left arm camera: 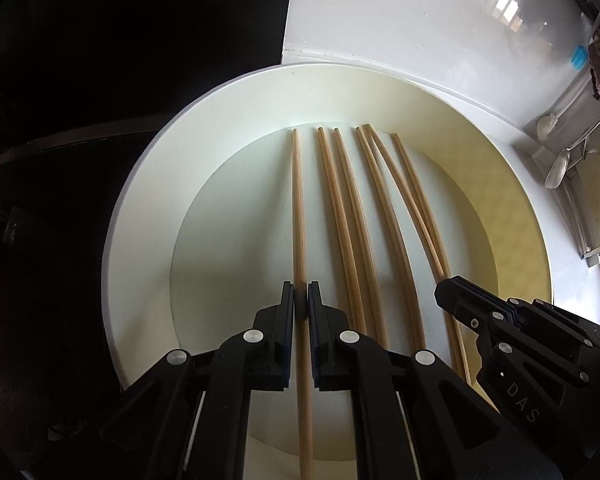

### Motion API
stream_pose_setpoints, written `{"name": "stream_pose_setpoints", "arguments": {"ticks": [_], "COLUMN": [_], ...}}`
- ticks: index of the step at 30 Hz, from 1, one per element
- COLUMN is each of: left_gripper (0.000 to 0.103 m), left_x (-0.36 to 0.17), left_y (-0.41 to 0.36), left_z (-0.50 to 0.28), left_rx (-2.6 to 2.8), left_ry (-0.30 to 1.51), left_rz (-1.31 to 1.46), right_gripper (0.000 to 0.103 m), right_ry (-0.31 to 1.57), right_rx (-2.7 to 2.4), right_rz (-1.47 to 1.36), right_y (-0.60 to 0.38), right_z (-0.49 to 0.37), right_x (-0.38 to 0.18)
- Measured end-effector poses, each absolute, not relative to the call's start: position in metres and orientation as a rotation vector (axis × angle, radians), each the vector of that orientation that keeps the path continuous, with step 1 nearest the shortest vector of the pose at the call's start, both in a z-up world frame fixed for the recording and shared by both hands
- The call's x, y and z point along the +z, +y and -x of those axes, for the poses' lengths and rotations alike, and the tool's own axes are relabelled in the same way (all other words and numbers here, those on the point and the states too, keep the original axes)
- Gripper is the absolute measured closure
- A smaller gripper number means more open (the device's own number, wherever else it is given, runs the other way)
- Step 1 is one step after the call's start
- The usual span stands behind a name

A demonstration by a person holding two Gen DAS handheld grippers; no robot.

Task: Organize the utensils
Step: 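Open both tools to drop the chopsticks into the basin, then move both open tools back over the remaining chopsticks on the counter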

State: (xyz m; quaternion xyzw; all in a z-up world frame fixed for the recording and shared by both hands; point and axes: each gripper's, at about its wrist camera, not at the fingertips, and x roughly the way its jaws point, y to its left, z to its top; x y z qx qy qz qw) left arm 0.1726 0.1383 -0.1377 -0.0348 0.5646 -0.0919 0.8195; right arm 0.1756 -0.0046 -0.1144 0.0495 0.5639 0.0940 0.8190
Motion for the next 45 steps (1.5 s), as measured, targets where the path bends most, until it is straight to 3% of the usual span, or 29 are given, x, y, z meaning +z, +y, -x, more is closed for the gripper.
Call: {"name": "stream_pose_setpoints", "arguments": {"ticks": [6, 8, 11, 17, 20, 26, 29, 38, 45], "left_gripper": [0.090, 0.077, 0.066, 0.053, 0.040, 0.028, 0.024, 0.015, 0.014], "left_x": [-0.137, -0.134, -0.126, -0.113, -0.105, -0.090, -0.083, -0.068, -0.067], "left_y": [0.144, 0.147, 0.151, 0.157, 0.159, 0.153, 0.154, 0.145, 0.132], "left_z": [-0.170, -0.168, -0.164, -0.157, -0.151, -0.138, -0.128, -0.100, -0.089], "left_rx": [-0.195, -0.191, -0.179, -0.144, -0.124, -0.102, -0.095, -0.129, -0.173], "left_ry": [1.208, 1.198, 1.178, 1.143, 1.121, 1.081, 1.068, 1.046, 1.063], "left_rz": [0.075, 0.075, 0.071, 0.040, 0.041, 0.022, 0.021, 0.001, 0.037], "right_gripper": [0.097, 0.096, 0.094, 0.080, 0.079, 0.076, 0.067, 0.055, 0.052], "right_ry": [1.216, 1.202, 1.179, 1.143, 1.131, 1.108, 1.098, 1.090, 1.094], "right_rx": [0.193, 0.193, 0.188, 0.178, 0.177, 0.178, 0.177, 0.146, 0.088], "right_rz": [-0.117, -0.122, -0.113, -0.105, -0.098, -0.088, -0.090, -0.105, -0.117], "right_y": [-0.009, -0.012, -0.014, -0.023, -0.026, -0.031, -0.033, -0.052, -0.078], "right_z": [-0.174, -0.173, -0.171, -0.159, -0.152, -0.134, -0.127, -0.099, -0.076], "right_x": [-0.117, -0.113, -0.105, -0.090, -0.084, -0.070, -0.067, -0.056, -0.056]}}
